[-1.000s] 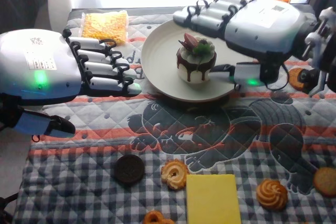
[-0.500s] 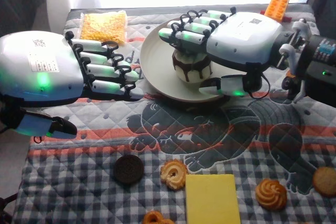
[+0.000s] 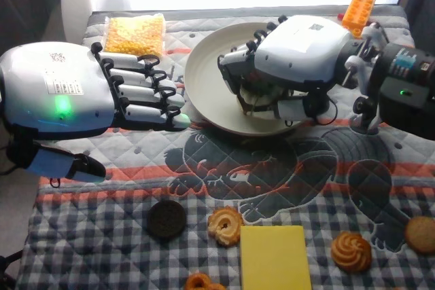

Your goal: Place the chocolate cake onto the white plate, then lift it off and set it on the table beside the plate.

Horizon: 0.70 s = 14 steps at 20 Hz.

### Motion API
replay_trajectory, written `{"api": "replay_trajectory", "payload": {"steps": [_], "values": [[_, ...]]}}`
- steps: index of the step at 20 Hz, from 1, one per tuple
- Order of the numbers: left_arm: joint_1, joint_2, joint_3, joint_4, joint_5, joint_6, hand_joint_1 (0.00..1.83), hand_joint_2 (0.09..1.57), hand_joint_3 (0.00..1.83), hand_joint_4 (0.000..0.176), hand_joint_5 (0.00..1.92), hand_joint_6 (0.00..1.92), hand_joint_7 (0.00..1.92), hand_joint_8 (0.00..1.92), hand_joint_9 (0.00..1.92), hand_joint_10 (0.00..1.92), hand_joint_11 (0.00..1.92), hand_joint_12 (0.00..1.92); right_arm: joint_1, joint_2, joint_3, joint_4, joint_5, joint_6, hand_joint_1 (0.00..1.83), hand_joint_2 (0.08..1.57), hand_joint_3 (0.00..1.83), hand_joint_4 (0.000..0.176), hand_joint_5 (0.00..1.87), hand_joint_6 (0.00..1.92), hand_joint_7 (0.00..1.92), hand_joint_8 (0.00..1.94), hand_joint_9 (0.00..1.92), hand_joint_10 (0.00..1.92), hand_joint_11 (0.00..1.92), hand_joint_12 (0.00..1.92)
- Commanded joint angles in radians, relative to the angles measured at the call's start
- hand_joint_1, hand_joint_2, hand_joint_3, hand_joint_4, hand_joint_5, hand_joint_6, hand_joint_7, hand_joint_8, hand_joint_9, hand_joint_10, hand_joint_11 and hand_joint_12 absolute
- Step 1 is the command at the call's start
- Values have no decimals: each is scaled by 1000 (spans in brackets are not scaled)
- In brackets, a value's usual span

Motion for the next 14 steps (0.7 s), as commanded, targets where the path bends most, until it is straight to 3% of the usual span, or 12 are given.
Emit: {"api": "replay_trajectory", "payload": {"steps": [1,3,4,5,6,7,9,10,11,12,13,14], "values": [[-6,4,6,-50,-33,0,849,1173,0,10,164,1,123,0,120,3,0,497,19,8,-3,9,93,-4,1103,1366,10,0,454,1685,603,1684,575,1857,746,1921],[-6,4,6,-52,-34,0,844,1174,1,3,169,1,105,3,127,4,0,571,30,8,-20,9,94,-4,1070,1365,0,14,522,1666,576,1667,547,1826,737,1921],[-6,4,6,-54,-36,0,814,1173,0,4,179,3,117,3,148,10,0,805,44,39,-38,10,113,-4,1110,1368,0,0,466,1608,645,1753,719,1917,882,1921],[-6,4,6,-54,-37,0,814,1173,0,4,179,3,117,3,148,10,0,805,46,47,-43,11,119,-4,1110,1368,0,0,466,1608,645,1753,719,1917,882,1921],[-6,4,6,-55,-37,0,820,1166,0,7,180,2,108,3,147,8,0,874,50,61,-51,16,135,-4,1045,1394,6,0,464,1727,553,1745,525,1914,647,1921],[-6,4,6,-55,-37,0,815,1160,0,24,179,1,109,3,155,10,0,930,53,81,-66,24,161,-4,1053,1410,8,0,377,1752,586,1769,499,1901,616,1921],[-6,3,7,-63,-37,0,846,1150,0,39,186,3,116,2,157,9,0,913,53,120,-97,38,205,-4,1062,1385,0,0,448,1739,613,1668,435,1855,518,1921],[-6,3,7,-70,-38,0,850,1147,0,35,183,1,125,3,170,14,0,867,53,135,-111,42,217,-4,1110,1373,0,0,418,1692,684,1665,735,1838,842,1921],[-6,3,6,-75,-39,0,889,1153,1,27,186,1,141,4,221,33,0,844,53,155,-129,42,227,-4,1210,1411,20,0,283,1863,508,1801,581,1872,625,1921],[-6,2,6,-83,-41,0,889,1153,1,27,186,1,141,4,221,33,0,844,53,177,-151,41,231,-4,1210,1411,20,0,283,1863,508,1801,581,1872,625,1921],[-6,2,6,-89,-43,0,883,1148,0,48,183,0,149,4,227,33,0,808,53,190,-163,41,233,-4,1221,1425,22,0,266,1909,467,1820,499,1890,433,1921],[-6,2,5,-107,-49,0,893,1139,0,40,183,0,159,3,214,24,0,830,50,231,-190,34,233,-4,1266,1346,0,0,167,1713,572,1668,473,1906,645,1921]]}}
